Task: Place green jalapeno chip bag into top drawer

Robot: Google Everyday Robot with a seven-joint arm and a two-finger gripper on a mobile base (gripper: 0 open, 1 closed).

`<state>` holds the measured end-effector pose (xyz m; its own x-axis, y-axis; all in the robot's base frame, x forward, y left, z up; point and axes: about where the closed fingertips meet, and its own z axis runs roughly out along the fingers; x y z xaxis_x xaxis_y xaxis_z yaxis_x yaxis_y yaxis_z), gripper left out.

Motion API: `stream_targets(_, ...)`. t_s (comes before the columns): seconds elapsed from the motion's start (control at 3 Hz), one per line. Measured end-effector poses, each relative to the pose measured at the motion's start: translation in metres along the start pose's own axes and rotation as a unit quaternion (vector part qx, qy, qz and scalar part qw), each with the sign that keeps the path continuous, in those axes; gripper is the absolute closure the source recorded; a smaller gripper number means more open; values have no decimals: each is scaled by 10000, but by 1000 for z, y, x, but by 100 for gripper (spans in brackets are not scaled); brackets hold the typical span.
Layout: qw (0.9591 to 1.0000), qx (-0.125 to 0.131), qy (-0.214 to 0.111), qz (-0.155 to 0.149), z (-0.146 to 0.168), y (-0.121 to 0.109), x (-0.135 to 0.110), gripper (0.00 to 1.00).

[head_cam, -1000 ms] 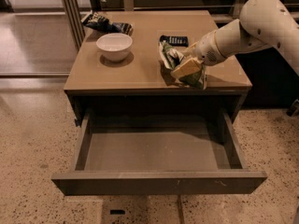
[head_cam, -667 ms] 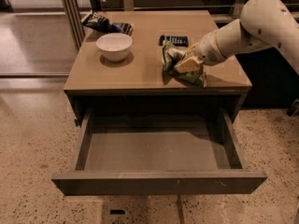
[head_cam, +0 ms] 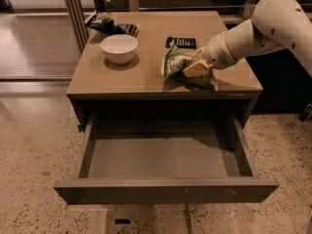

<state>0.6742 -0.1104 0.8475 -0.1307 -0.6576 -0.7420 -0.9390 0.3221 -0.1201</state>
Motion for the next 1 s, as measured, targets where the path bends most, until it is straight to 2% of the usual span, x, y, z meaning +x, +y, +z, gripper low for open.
stream_targets(0.33, 9967, -673, -114, -444, -10, 40, -2, 100)
stream_targets(0.67, 9862, -1465, -174, -753, -27, 91, 0, 100)
stream_targets(1.0, 9741, -2111, -187, -791, -49, 139, 7, 100)
